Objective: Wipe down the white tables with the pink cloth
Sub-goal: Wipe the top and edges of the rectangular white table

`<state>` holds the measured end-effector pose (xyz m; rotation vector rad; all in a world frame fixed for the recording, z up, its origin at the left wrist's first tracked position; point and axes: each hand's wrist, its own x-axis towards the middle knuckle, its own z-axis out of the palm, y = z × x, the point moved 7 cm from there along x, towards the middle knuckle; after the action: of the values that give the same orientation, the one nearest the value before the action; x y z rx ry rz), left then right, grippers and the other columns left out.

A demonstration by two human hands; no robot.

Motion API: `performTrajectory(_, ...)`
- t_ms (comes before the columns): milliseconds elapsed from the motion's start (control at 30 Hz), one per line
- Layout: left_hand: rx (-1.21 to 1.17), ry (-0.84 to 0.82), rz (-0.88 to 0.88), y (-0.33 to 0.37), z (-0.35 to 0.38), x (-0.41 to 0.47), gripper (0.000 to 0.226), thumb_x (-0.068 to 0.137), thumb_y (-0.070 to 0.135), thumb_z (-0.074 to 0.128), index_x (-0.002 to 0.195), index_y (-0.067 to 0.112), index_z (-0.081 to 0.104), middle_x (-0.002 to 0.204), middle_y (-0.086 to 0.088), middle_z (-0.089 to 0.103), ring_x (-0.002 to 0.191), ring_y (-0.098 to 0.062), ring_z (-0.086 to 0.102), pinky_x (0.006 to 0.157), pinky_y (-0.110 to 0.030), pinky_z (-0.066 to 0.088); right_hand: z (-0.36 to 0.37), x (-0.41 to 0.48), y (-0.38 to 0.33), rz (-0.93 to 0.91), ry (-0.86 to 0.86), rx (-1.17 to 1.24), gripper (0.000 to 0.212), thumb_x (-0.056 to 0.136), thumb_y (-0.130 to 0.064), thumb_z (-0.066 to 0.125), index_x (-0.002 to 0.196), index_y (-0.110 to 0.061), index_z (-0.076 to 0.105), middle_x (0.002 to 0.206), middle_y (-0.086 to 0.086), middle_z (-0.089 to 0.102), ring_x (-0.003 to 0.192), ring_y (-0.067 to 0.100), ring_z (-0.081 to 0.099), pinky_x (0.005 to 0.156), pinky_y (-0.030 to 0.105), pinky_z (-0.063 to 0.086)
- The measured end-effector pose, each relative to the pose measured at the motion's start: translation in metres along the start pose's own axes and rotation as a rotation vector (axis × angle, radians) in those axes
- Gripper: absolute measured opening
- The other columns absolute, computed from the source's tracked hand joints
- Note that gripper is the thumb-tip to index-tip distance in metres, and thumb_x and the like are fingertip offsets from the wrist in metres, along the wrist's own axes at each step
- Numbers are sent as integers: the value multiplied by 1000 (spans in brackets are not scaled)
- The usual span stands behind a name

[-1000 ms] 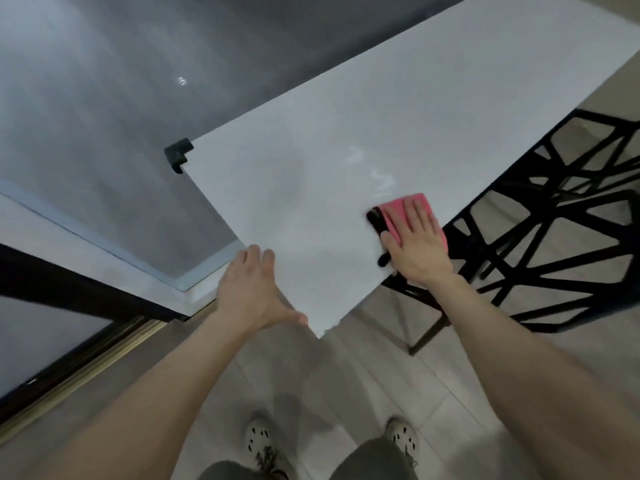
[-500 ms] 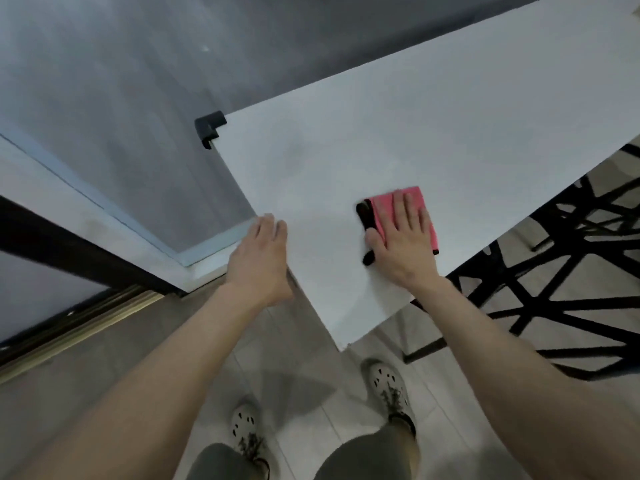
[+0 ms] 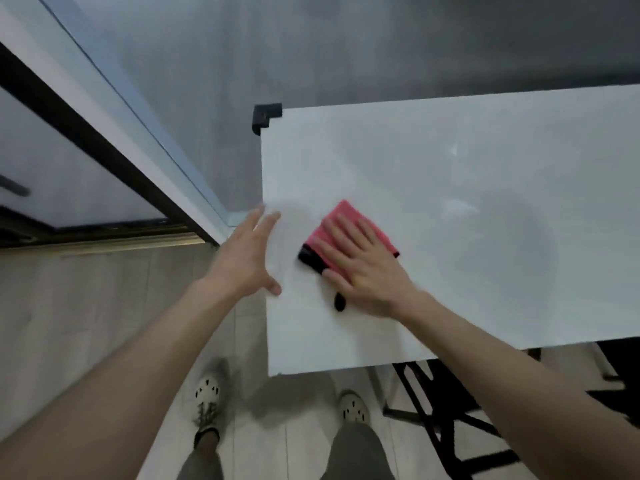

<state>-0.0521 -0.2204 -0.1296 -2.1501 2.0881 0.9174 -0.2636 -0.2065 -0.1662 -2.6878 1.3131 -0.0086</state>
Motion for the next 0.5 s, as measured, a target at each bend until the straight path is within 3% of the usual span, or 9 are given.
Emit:
performTrajectory(67,-62,7,-96,-8,0,-1,165,38,34,114,173,29,21,181,-1,14,165,-25,26,128,-42,33,9,-27,-37,-339,-71,19,62,116,-59,26,173,-41,12,183,-3,2,169,23,-7,136,50,-4)
performTrajectory(133,-77,-16,-149,-14,3,3,163,36,35,114,172,28,26,174,-2,35,159,-25,37,125,-41,36,-5,-2,2,-390,-83,14,62,115,-61,30,172,-44,13,183,-4,2,169,21,-7,137,50,0)
performTrajectory(267,-47,-49,-185,-23,10,14,160,31,31,115,167,35,30,154,4,62,145,-26,55,105,-38,49,-41,95,141,236,-1,87,67,112,-58,34,172,-41,10,183,1,-4,168,20,-11,136,48,-3)
performTrajectory(333,-24,-67,-189,-25,11,16,166,34,35,115,171,35,22,150,3,65,141,-27,59,106,-41,53,-38,110,140,382,38,114,65,112,-54,33,173,-36,18,183,3,-1,169,22,-8,136,48,-7)
performTrajectory(400,-54,-84,-190,-27,12,13,171,37,36,115,175,35,13,152,1,65,142,-26,59,113,-44,52,-25,99,72,169,56,72,62,113,-49,35,172,-35,24,183,4,6,169,25,-2,136,49,-4)
performTrajectory(500,-155,-71,-162,-27,11,8,167,38,32,115,175,37,19,146,-4,68,135,-21,63,103,-30,50,1,42,-22,-460,-59,-1,60,114,-52,35,172,-39,24,183,-2,9,169,23,0,137,50,1)
